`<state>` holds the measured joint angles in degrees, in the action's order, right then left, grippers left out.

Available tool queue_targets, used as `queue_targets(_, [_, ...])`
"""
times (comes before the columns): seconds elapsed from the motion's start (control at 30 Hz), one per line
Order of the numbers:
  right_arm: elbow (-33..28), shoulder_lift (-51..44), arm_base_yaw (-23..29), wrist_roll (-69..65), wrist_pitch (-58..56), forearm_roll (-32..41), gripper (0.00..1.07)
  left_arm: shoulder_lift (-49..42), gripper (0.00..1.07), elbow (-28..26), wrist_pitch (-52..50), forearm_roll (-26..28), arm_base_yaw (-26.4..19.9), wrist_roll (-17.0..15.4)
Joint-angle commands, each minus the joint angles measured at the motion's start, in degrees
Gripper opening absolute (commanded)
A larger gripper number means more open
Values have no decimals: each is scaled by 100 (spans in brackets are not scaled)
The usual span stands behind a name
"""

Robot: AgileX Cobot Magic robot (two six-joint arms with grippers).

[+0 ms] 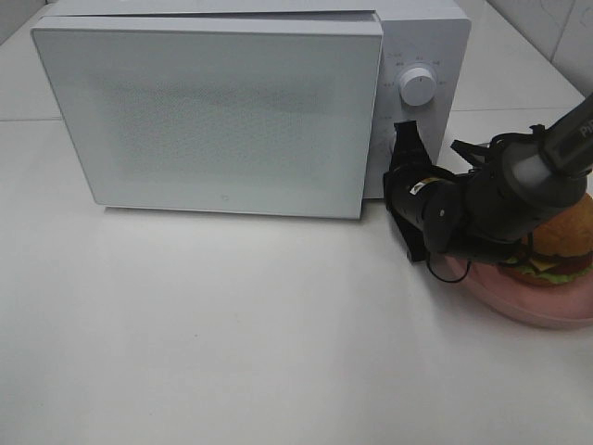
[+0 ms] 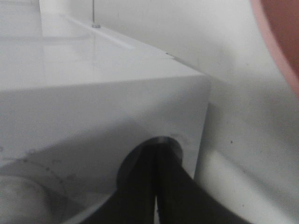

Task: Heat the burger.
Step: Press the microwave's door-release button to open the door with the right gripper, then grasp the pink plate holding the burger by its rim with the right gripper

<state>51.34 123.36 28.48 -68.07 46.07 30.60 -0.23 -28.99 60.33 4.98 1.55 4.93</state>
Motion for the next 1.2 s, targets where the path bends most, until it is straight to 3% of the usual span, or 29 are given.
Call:
queue_targets(0.03, [435, 0, -57, 120, 779, -413, 0, -120, 0, 17, -74, 40, -6, 6])
queue_targets(0.37, [367, -69, -57, 29, 613, -493, 0, -120, 0, 17, -74, 40, -6, 6])
queue_targets(0.73, [-138, -613, -34, 69, 189, -854, 0, -120, 0, 17, -74, 40, -6, 6])
queue_targets(0.9, [-665, -888, -34, 223, 218, -1427, 0, -120, 0, 17, -74, 40, -6, 6])
queue_targets(1.0, [-739, -940, -34, 229, 241, -1576, 0, -120, 0, 17, -74, 40, -6, 6])
queue_targets(1.2, [-1020, -1071, -34, 338, 413, -2527, 0, -120, 0, 17, -74, 40, -6, 6])
